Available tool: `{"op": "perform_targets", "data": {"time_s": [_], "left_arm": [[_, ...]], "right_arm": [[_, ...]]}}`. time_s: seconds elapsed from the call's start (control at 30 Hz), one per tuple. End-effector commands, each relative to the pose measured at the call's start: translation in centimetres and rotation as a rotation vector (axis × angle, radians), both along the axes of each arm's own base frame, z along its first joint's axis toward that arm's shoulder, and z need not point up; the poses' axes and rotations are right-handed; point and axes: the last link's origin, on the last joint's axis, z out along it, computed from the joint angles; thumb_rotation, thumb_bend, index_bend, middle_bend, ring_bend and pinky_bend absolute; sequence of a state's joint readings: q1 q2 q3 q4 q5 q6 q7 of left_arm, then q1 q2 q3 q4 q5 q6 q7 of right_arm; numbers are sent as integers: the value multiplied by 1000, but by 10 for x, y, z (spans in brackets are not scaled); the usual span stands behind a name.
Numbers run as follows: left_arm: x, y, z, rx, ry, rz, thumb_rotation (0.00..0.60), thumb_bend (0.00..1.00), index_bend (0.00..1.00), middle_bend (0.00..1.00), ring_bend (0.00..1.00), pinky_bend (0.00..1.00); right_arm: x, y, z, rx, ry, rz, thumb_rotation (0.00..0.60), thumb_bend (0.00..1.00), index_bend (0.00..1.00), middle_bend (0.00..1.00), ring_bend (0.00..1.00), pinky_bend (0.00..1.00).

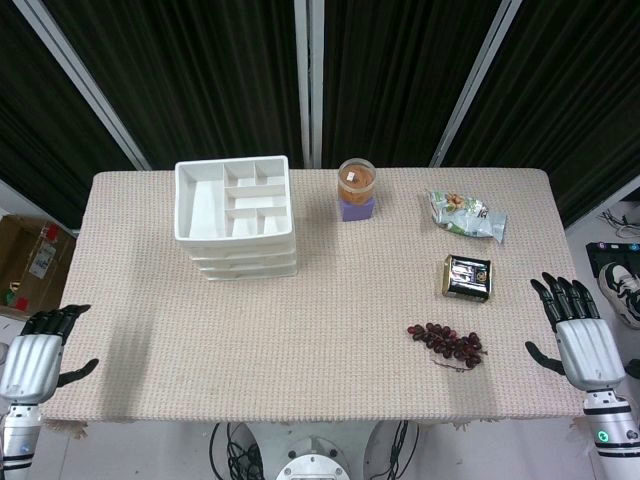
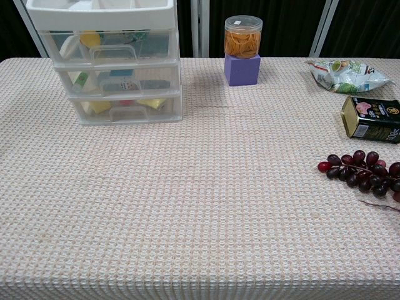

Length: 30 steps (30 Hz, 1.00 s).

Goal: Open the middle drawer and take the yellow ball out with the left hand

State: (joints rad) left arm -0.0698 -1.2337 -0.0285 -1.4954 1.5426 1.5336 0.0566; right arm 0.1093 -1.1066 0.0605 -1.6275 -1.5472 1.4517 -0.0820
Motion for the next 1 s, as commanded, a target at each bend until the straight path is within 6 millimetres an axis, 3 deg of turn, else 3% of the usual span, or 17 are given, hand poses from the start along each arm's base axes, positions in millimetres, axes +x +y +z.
{"op": "perform_targets", "data": {"time_s": [0.03, 0.27, 0.43, 0.5, 0.67, 0.77, 0.87, 1.0], "left_arm": [[2, 3, 0, 1, 6, -2, 600, 38, 204, 235, 239, 231], [10, 9, 3, 1, 9, -25, 600, 37, 204, 235, 239, 231], [34, 26, -3, -4, -52, -123, 600, 35, 224, 273, 264, 247], [49, 38, -9, -23, -90, -171, 600, 43, 233, 299, 304, 307], [97, 68, -36, -109, -265, -258, 600, 117, 282, 434, 511, 732], [125, 81, -60, -200, -407, -265, 600, 186, 288, 513, 642, 898], [145, 90, -84, -298, -527, -240, 600, 241, 279, 571, 741, 982], [159, 101, -110, -368, -682, -161, 600, 301, 221, 649, 862, 1000]], "right_arm": [[2, -4, -1, -2, -1, 1, 600, 137, 0, 0, 0, 0], [2, -5, 2, -11, -4, 2, 600, 143, 0, 0, 0, 0], [1, -3, 10, -40, -4, 11, 600, 150, 0, 0, 0, 0], [1, -2, 15, -57, -1, 17, 600, 150, 0, 0, 0, 0], [4, 0, 31, -101, 8, 39, 600, 152, 0, 0, 0, 0], [6, 1, 37, -116, 11, 50, 600, 153, 0, 0, 0, 0], [7, 3, 41, -117, 9, 52, 600, 154, 0, 0, 0, 0], [6, 4, 40, -104, 5, 45, 600, 154, 0, 0, 0, 0]]}}
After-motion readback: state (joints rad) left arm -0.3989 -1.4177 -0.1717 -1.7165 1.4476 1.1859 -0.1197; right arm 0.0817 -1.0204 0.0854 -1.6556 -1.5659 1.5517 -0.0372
